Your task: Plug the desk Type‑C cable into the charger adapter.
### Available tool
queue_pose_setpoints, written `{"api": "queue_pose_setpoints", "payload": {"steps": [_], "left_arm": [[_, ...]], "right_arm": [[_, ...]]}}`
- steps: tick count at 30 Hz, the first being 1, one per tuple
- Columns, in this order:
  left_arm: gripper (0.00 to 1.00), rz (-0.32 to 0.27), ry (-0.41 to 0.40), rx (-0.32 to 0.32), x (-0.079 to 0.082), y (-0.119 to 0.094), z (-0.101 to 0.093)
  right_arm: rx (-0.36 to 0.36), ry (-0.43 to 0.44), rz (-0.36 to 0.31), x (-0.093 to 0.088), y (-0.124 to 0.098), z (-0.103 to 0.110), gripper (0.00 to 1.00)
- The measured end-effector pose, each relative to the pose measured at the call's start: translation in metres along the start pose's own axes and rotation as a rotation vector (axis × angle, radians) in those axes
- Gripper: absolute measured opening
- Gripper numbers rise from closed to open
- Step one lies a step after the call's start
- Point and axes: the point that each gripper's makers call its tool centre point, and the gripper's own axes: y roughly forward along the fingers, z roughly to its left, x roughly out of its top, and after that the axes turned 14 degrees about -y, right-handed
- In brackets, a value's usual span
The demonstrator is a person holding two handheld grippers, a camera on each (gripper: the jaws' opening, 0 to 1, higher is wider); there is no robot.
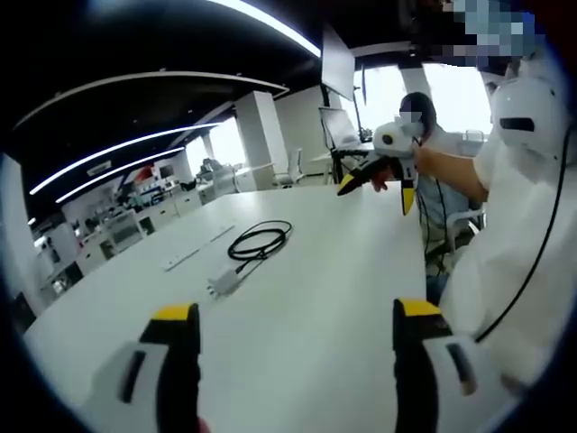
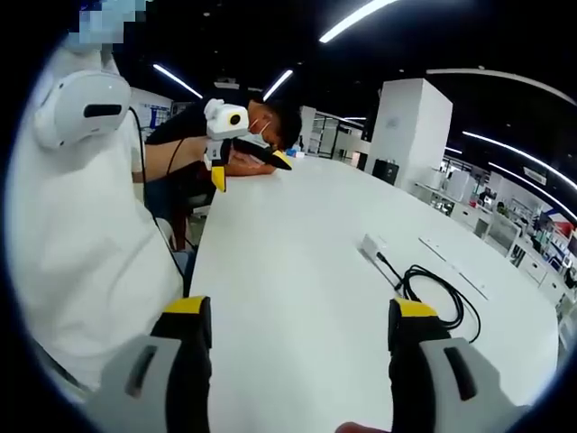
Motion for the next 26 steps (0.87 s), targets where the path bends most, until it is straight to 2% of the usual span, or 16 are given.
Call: {"api": "queue_pose_setpoints", "payload": {"steps": [12, 26], "left_arm": [[0.87, -0.002, -0.031, -0.006, -0.011, 0.001, -0.004], [0.87, 0.013, -0.041, -0.029, -0.017, 0.01, -0.012]], "right_arm": [[0.02, 0.02, -0.005, -0.001, 0.004, 0.02, 0.82], [0.046, 0.012, -0.009, 0.001, 0.012, 0.024, 0.8]]}}
